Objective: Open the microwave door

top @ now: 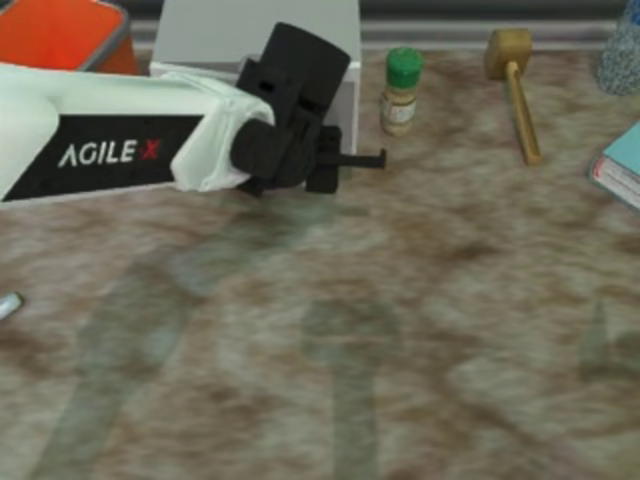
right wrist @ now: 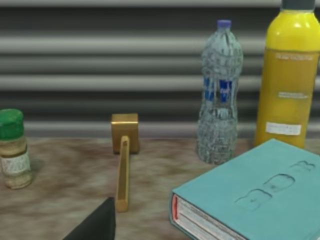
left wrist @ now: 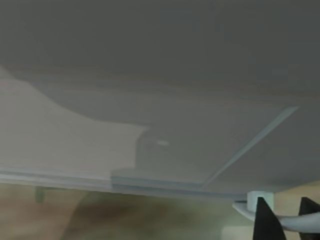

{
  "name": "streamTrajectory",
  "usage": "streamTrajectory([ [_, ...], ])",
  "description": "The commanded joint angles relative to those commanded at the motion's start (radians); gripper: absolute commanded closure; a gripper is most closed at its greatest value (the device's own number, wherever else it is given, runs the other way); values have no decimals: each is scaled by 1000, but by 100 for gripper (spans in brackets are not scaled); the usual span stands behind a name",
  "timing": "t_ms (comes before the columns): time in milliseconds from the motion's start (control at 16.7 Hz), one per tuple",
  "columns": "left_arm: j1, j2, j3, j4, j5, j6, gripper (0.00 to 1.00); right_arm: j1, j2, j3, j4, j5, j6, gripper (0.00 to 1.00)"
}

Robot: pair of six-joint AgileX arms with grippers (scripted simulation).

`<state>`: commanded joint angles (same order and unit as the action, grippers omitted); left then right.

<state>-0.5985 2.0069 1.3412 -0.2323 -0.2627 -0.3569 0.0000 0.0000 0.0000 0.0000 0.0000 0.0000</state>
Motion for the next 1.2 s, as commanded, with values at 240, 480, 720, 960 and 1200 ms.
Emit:
streamTrajectory([
  [240,0,0,0,0,0,0,100,0,0,0,0,0,0,0],
  [480,0,0,0,0,0,0,100,0,0,0,0,0,0,0],
  [720,0,0,0,0,0,0,100,0,0,0,0,0,0,0],
  [960,-5,-3,-7,4,11,5,100,0,0,0,0,0,0,0],
  [1200,7,-28,-41,24,30,39,100,0,0,0,0,0,0,0],
])
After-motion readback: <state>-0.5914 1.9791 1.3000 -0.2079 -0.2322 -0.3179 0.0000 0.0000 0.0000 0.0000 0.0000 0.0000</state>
